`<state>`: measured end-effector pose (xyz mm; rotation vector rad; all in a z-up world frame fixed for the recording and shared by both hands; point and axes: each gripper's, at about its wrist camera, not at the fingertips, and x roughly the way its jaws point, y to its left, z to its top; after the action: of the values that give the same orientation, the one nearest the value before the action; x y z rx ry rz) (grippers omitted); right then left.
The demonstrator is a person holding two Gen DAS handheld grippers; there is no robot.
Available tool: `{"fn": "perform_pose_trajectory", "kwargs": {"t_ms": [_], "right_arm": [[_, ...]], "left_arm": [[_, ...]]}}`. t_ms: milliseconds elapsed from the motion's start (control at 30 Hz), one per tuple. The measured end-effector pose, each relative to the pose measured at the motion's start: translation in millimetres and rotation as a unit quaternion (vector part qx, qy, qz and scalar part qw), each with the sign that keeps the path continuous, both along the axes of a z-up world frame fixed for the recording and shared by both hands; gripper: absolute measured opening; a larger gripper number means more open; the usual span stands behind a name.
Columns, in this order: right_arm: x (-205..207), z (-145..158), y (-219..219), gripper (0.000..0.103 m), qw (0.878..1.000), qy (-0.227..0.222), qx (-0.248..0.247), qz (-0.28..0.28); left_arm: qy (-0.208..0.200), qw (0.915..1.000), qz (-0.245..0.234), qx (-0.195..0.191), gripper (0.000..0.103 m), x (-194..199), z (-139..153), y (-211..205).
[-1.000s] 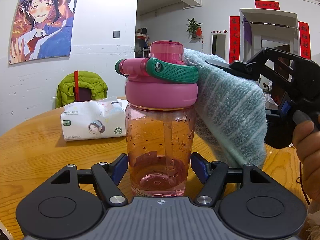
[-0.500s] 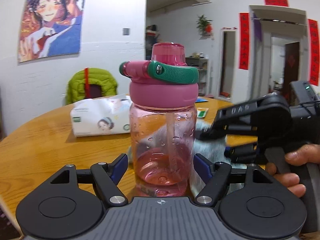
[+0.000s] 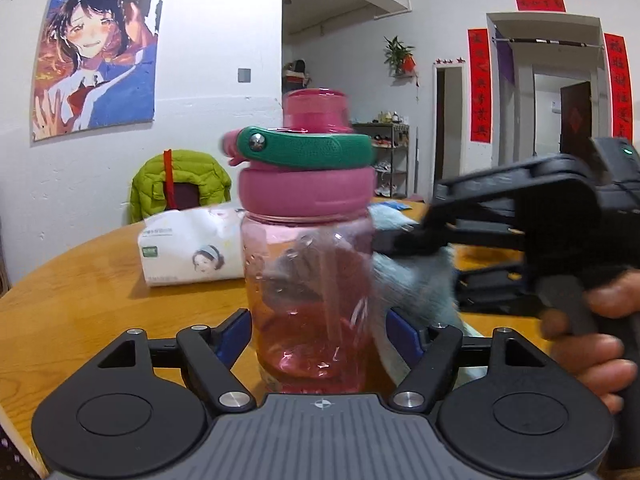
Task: Clean container
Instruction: 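Wipe the bottle lid and body with the towel in the right gripper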
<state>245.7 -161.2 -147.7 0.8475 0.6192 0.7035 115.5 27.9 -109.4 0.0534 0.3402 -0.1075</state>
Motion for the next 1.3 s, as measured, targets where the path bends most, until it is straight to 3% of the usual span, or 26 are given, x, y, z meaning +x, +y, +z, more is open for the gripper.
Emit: {"fn": "perform_pose_trajectory", "kwargs": {"t_ms": [233, 367, 433, 467, 567, 633, 700, 833, 900, 1033, 1100, 1200, 1267, 1300], "right_arm": [[1, -3, 6, 0.032, 1.0, 0.018, -0.024, -0.002], [-1, -1, -5, 0.031, 1.0, 0.017, -0.013, -0.023], [-3, 1, -16, 0.031, 0.999, 0.003, 0.031, -0.032], [-4, 0, -25, 0.03, 0.996, -0.007, 0.079, -0.029], [-3, -6, -38, 0.03, 0.976, -0.019, 0.219, 0.011], [-1, -11, -37, 0.03, 0.965, -0.009, 0.259, 0.04], [2, -15, -28, 0.03, 0.969, 0.011, 0.243, 0.053], [8, -19, -11, 0.031, 0.99, 0.068, 0.119, 0.035], [15, -28, -3, 0.032, 0.992, 0.113, 0.05, 0.024], [18, -30, 6, 0.032, 0.993, 0.113, -0.013, 0.015], [13, -21, 2, 0.032, 0.997, 0.076, 0.01, 0.009], [6, -12, -17, 0.032, 0.992, 0.016, 0.127, 0.017], [5, -13, -22, 0.032, 0.984, 0.006, 0.178, 0.031], [6, -15, -20, 0.032, 0.984, 0.016, 0.174, 0.034]], "left_arm": [[-0.003, 1.0, -0.007, 0.002, 0.068, 3, -2, 3], [-0.006, 0.9999, -0.009, 0.0, 0.067, 3, -2, 4], [-0.006, 0.9998, -0.017, -0.002, 0.067, 4, -2, 5], [-0.007, 0.9998, -0.021, -0.003, 0.067, 5, -2, 5], [-0.009, 0.9997, -0.023, 0.001, 0.067, 5, -3, 3], [-0.01, 0.9997, -0.024, 0.001, 0.067, 5, -3, 3], [-0.01, 0.9997, -0.023, 0.0, 0.067, 5, -3, 3], [-0.01, 0.9997, -0.024, -0.001, 0.067, 5, -3, 3], [-0.011, 0.9997, -0.022, 0.001, 0.067, 4, -3, 2], [-0.011, 0.9997, -0.022, 0.001, 0.067, 3, -3, 2], [-0.011, 0.9997, -0.022, 0.001, 0.067, 3, -3, 2], [-0.011, 0.9997, -0.022, 0.002, 0.067, 4, -3, 1], [-0.011, 0.9997, -0.022, 0.001, 0.067, 4, -3, 1], [-0.011, 0.9997, -0.022, 0.001, 0.067, 3, -3, 1]]}}
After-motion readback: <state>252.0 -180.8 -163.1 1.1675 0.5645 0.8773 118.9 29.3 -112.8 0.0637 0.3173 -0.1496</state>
